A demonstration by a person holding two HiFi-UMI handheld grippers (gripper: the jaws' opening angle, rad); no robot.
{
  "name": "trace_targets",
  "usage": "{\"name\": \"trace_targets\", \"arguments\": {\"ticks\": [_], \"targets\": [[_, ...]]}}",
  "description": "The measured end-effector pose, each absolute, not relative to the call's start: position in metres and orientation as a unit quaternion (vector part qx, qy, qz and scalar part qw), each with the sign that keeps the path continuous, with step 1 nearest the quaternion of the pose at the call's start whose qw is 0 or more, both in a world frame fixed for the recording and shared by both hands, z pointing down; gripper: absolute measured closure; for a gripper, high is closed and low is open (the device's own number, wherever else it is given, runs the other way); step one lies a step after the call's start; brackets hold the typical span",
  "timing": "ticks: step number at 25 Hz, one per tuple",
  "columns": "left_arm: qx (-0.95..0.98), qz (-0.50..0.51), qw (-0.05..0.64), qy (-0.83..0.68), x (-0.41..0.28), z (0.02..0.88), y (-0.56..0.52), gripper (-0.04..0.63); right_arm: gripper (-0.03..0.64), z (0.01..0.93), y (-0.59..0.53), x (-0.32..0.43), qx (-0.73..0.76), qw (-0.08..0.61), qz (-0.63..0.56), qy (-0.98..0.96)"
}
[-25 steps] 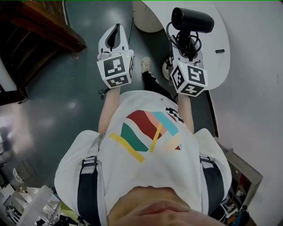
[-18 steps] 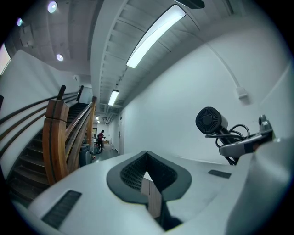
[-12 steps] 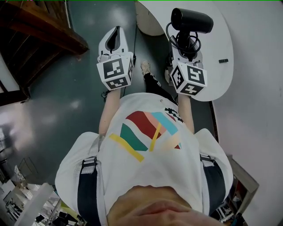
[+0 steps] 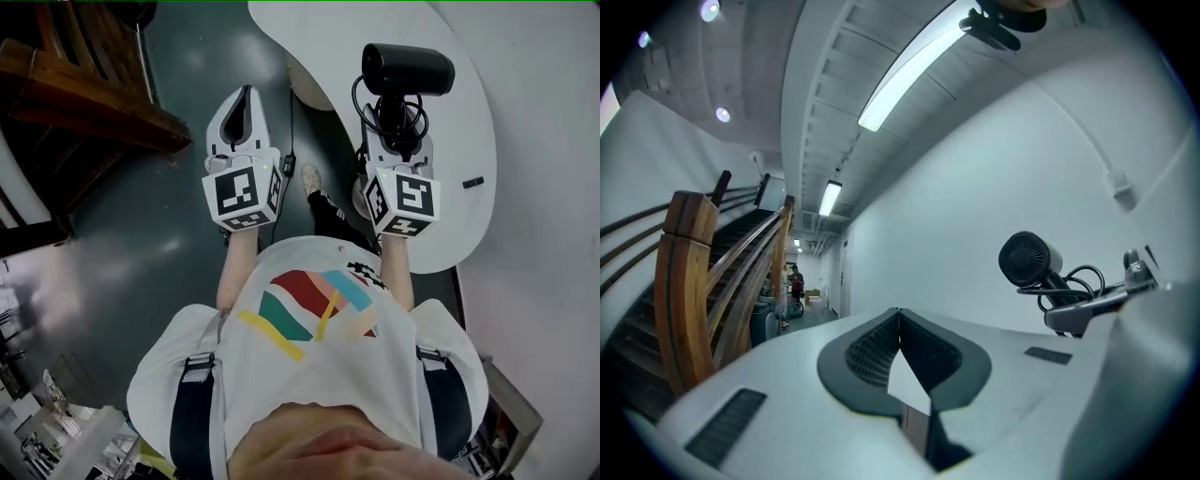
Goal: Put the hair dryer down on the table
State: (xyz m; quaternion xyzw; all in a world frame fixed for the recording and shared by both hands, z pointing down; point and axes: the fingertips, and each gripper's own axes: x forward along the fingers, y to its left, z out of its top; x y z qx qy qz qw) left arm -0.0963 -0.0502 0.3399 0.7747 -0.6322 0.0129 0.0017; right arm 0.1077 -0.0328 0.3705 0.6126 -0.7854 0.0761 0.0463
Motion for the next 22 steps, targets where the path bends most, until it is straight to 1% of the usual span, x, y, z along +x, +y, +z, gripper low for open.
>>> {"name": "trace_targets", "arguments": {"ticks": [8, 12, 16, 18, 22], "targets": [[0.785, 0.008, -0.01, -0.619, -0.073, 0.322, -0.119, 0.58, 0.393, 0.368, -0.098, 0.117, 0.61, 0.04, 0.08, -0.787], [0.793, 0.036, -0.017, -0.609, -0.063, 0.335, -0.165, 0.58, 0.393, 0.37, -0.138, 0.114, 0.613, 0.051, 0.065, -0.786], [0.798, 0.031, -0.044, -0.6, -0.047, 0.326, -0.202, 0.58, 0.393, 0.373, -0.172, 0.116, 0.61, 0.062, 0.049, -0.788], [0.801, 0.028, -0.052, -0.595, -0.042, 0.322, -0.22, 0.58, 0.393, 0.376, -0.186, 0.113, 0.607, 0.057, 0.049, -0.791], [0.804, 0.036, -0.045, -0.592, -0.044, 0.319, -0.261, 0.58, 0.393, 0.374, -0.225, 0.1, 0.59, 0.045, 0.054, -0.804]]}}
